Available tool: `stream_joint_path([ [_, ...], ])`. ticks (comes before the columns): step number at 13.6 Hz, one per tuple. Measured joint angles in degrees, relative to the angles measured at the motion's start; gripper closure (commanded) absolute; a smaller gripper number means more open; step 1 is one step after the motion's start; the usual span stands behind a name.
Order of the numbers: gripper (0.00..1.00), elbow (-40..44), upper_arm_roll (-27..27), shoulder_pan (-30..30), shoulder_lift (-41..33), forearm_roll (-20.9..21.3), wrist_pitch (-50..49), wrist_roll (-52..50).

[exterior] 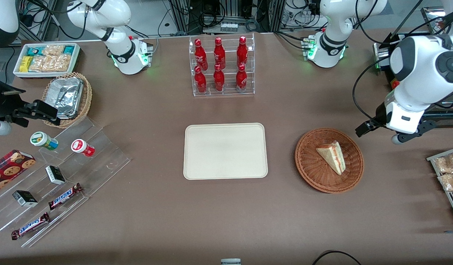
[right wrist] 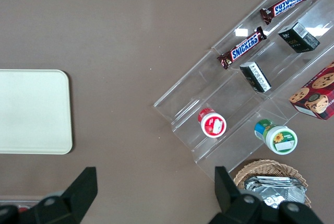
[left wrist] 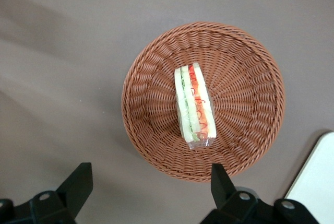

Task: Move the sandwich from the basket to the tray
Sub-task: 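Lower the open left gripper over the wrapped sandwich in the basket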

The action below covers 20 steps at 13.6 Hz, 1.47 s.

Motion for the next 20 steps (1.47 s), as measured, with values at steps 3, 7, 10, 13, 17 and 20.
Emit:
stream_joint_path([
  [3,0.0,-0.5,-0.42,-0.72,1.76,0.0,0.97,-6.0],
  [7,0.0,-0.53,-1.04,-1.5,4.32,-0.02,2.17,-9.13],
  [10,0.0,-0.54,-2.15,-1.59,7.72,-0.06,3.91,-9.23],
  [13,0.0,-0.48,-2.73,-1.63,10.47,-0.05,5.77,-9.2],
  [17,0.0,-0.07,-2.74,-1.62,11.57,-0.05,6.34,-8.65],
  [20,0.0,0.09,-2.74,-1.62,12.62,-0.05,7.79,-8.51],
])
